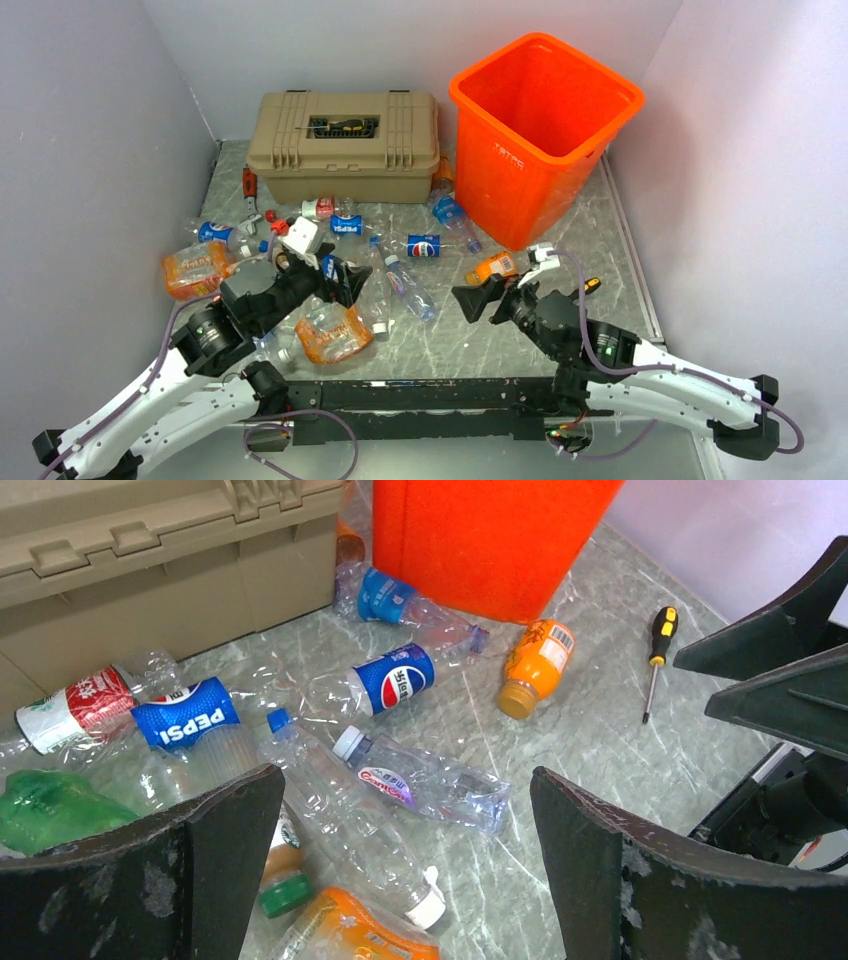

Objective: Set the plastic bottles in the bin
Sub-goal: Pick up the plastic bottle at the center of the board.

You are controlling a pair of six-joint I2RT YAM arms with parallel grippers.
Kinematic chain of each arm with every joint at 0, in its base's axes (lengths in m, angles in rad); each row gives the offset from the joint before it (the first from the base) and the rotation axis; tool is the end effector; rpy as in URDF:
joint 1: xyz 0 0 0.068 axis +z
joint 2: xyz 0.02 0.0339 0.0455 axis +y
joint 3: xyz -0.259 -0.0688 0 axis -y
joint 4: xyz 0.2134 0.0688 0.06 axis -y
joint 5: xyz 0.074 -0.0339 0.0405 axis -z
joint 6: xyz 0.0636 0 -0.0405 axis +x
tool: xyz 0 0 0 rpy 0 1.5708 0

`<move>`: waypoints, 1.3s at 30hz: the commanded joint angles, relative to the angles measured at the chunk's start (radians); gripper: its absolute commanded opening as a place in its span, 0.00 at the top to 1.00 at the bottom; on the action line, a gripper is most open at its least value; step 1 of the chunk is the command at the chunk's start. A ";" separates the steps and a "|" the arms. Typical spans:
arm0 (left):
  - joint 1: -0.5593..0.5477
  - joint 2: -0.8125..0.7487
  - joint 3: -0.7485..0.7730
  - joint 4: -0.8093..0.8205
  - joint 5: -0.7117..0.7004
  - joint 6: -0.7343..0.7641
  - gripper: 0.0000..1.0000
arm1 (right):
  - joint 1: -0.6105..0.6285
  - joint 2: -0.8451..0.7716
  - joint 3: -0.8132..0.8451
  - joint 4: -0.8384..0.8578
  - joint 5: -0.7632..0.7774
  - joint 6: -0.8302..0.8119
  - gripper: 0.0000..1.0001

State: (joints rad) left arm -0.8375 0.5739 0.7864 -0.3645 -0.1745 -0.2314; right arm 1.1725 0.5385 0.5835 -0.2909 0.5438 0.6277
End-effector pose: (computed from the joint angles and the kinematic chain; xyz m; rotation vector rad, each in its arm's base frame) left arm 0.0976 -0.0918 0.3371 0.3986 1.7173 -0.6364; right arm 0.0818 0.1096 0.2846 -0.1078 1.8492 0.7924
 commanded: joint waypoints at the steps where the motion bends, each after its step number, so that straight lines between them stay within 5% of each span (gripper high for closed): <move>1: -0.002 0.030 0.043 0.005 -0.021 -0.011 0.01 | -0.018 -0.004 -0.095 0.187 0.066 0.162 0.00; 8: -0.003 0.034 0.042 0.003 -0.016 -0.013 0.00 | -0.134 0.147 -0.101 -0.061 0.182 0.398 0.05; 17: -0.003 0.059 0.054 -0.012 0.001 -0.019 0.00 | -0.461 0.107 -0.258 0.130 -0.025 0.441 0.12; 28: -0.003 0.079 0.063 -0.024 0.022 -0.020 0.01 | -0.713 0.366 -0.266 0.364 -0.196 0.471 0.10; 39: -0.003 0.081 0.068 -0.027 0.035 -0.021 0.01 | -0.739 0.585 -0.211 0.432 -0.224 0.534 0.10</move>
State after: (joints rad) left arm -0.8375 0.6529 0.8085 -0.3908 -0.1543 -0.2340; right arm 0.4412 1.0630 0.3275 0.0624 0.3397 1.1168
